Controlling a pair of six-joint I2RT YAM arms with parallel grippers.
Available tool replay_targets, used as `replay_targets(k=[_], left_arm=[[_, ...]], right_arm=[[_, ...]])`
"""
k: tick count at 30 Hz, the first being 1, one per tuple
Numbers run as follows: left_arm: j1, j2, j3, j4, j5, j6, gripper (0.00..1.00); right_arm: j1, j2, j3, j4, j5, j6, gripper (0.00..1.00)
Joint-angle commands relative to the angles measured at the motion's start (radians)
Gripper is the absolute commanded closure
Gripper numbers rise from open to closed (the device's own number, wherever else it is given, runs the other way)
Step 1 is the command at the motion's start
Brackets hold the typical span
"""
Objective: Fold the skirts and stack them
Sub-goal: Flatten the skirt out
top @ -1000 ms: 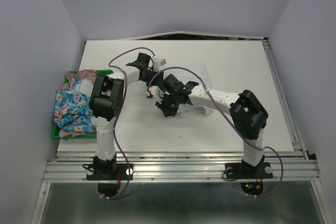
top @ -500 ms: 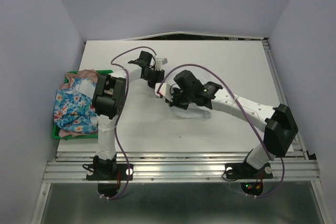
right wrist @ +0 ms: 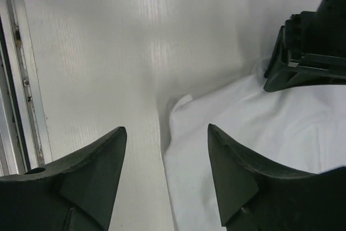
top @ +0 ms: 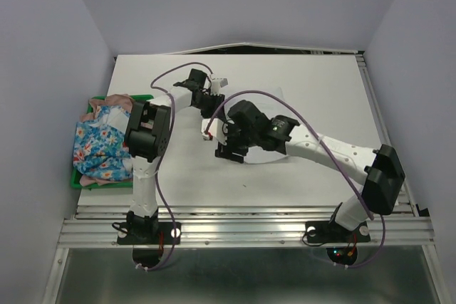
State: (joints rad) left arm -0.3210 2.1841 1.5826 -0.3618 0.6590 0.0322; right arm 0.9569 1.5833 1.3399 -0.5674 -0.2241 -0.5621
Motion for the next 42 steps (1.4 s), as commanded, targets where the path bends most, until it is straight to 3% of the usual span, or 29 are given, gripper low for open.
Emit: replay_targets(k=[1,4,5,9,13,16,26,42], left_arm=[[0.01,-0.079,-0.062,0.006,-0.07,0.066,0.58],[0.013,-0.17,-0.072,0.02,-0.035,0.09,0.5],[0.016,-0.193,-0.069,0.018,-0.027,0.101,0.49],[0.049,-0.286,-0.062,0.044,-0.004,0.107,0.42],[0.101,-0.305,-0.033,0.095,-0.015,0.063,0.39],[0.131,-0.247,0.048,0.103,-0.097,0.014,0.39],[0.148,-0.067,0.186,0.158,-0.147,-0.026,0.43],[0.148,0.158,0.329,0.219,-0.035,-0.135,0.44]], right_arm=[[-0.055,-0.006,0.09,0.024,0.011,0.132,0.33],[-0.299,0.013,0.131,0.031,-0.113,0.261,0.33],[-0.3,0.029,0.149,0.028,-0.113,0.284,0.33],[-0.586,0.13,0.243,0.026,-0.231,0.378,0.33],[-0.732,0.276,0.367,0.027,-0.27,0.462,0.33],[-0.806,0.407,0.48,0.037,-0.255,0.531,0.34],[-0.888,0.748,0.723,0.1,-0.27,0.653,0.36],[-0.888,0.912,0.708,0.227,-0.327,0.729,0.4]])
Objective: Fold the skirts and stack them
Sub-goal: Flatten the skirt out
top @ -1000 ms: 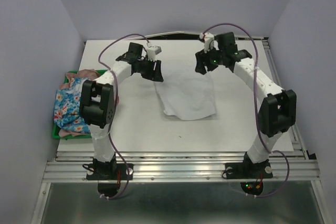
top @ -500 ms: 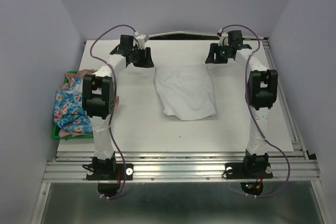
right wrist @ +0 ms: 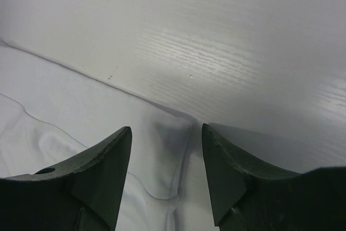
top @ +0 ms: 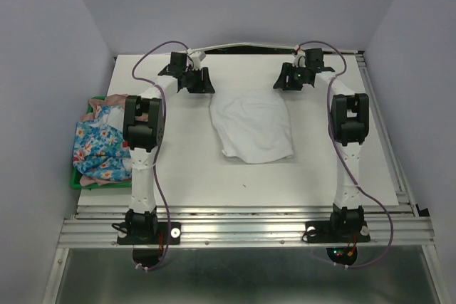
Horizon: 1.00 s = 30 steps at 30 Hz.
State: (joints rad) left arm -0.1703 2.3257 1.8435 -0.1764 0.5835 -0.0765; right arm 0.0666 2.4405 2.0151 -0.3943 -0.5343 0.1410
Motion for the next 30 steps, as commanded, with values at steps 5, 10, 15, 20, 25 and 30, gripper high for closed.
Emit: replay_targets(k=[5,10,15,20,25,30], left_arm=[[-0.014,0.067,0.097,0.037,0.062,-0.043,0.47],[-0.029,0.089,0.092,0.048,0.072,-0.057,0.53],[-0.031,0.089,0.125,0.051,0.045,-0.057,0.76],[-0.031,-0.021,0.138,0.043,0.044,0.003,1.0],[-0.031,-0.227,0.14,0.014,-0.033,0.151,1.0],[-0.035,-0.557,-0.01,0.142,-0.062,0.291,1.0]], right_arm=[[0.002,0.098,0.071,0.055,-0.042,0.051,0.45],[0.002,0.104,0.079,0.064,-0.064,0.06,0.61],[0.002,0.057,0.088,0.069,-0.072,0.055,0.9],[-0.017,-0.053,0.083,0.069,-0.098,0.062,0.99],[-0.068,-0.253,0.085,0.069,-0.072,0.035,0.99],[-0.082,-0.512,0.076,0.106,-0.082,0.023,0.99]])
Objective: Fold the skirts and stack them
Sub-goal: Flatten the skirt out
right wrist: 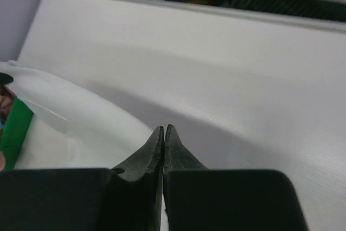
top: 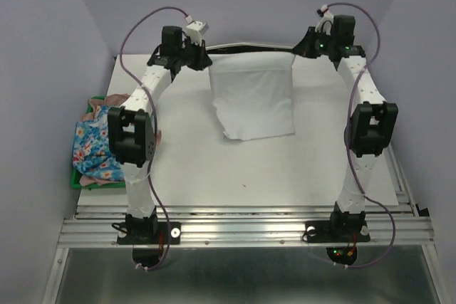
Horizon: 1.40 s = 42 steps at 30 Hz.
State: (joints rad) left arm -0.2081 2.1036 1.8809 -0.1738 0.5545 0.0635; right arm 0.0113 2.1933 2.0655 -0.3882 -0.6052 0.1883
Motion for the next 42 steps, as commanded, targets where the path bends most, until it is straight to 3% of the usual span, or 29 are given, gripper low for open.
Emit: replay_targets(k=[1,3,7,9,13,19,25,30,35,42], left_arm=[[-0.004,-0.377,-0.072,0.152,-0.033,0.166,1.0],[-0.017,-0.482,-0.141,0.151,-0.01,0.208,1.0],[-0.099,-0.631,-0.305,0.01,0.022,0.44,1.0],[-0.148,-0.741,-0.457,0.0,0.025,0.482,1.0],[-0.178,-0.912,-0.673,0.091,0.022,0.356,1.0],[-0.178,-0.987,-0.772,0.151,-0.047,0.227,1.0],[-0.18,-0.875,-0.709,0.077,-0.067,0.153,1.0],[-0.182,-0.898,-0.687,0.131,-0.033,0.124,1.0],[-0.182,-0.892,-0.622,0.145,-0.139,0.14,1.0],[-0.18,-0.768,-0.453,0.163,-0.275,0.144,1.0]], right_arm=[[-0.027,-0.303,-0.017,0.116,-0.039,-0.021,0.99],[-0.027,-0.399,-0.074,0.147,-0.076,-0.029,0.99],[-0.027,-0.512,-0.203,0.066,-0.114,-0.137,0.99],[-0.027,-0.573,-0.324,0.04,-0.142,-0.177,0.99],[-0.017,-0.763,-0.513,0.049,-0.133,-0.222,0.99],[-0.017,-0.848,-0.59,0.046,-0.035,-0.26,0.99],[-0.017,-0.794,-0.544,0.017,0.002,-0.245,0.99],[-0.017,-0.8,-0.498,0.023,0.001,-0.242,0.99],[-0.017,-0.787,-0.432,0.043,0.059,-0.248,0.99],[-0.017,-0.661,-0.302,0.138,0.151,-0.219,0.99]])
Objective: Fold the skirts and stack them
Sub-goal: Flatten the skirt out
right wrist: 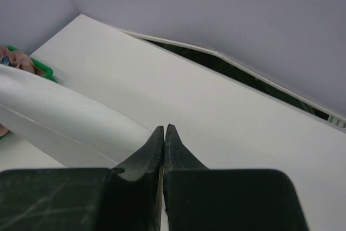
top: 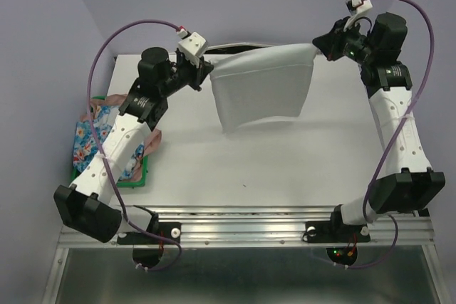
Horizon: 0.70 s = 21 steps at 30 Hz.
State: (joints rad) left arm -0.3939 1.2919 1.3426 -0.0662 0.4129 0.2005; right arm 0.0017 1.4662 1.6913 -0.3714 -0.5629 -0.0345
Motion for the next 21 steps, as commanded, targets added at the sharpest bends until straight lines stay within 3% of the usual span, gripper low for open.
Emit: replay_targets(k=[1,7,9,17,21], left_arm=[[0.007,0.059,0.096,0.058,-0.154,0.01,1.0],[0.043,0.213,0.145,0.239,-0.229,0.063,1.0],[0.072,0.296,0.182,0.287,-0.226,0.071,1.0],[0.176,0.619,0.556,0.37,-0.142,0.001,1.0],[0.201,0.69,0.708,0.432,-0.059,-0.017,1.0]], right_arm=[[-0.008,0.086,0.102,0.127,0.122,0.014,0.99],[-0.008,0.299,0.218,0.21,0.155,0.09,0.99],[-0.008,0.371,0.324,0.213,0.167,0.099,0.99],[-0.008,0.679,0.655,0.258,0.27,0.128,0.99],[-0.008,0.71,0.702,0.328,0.279,0.117,0.99]])
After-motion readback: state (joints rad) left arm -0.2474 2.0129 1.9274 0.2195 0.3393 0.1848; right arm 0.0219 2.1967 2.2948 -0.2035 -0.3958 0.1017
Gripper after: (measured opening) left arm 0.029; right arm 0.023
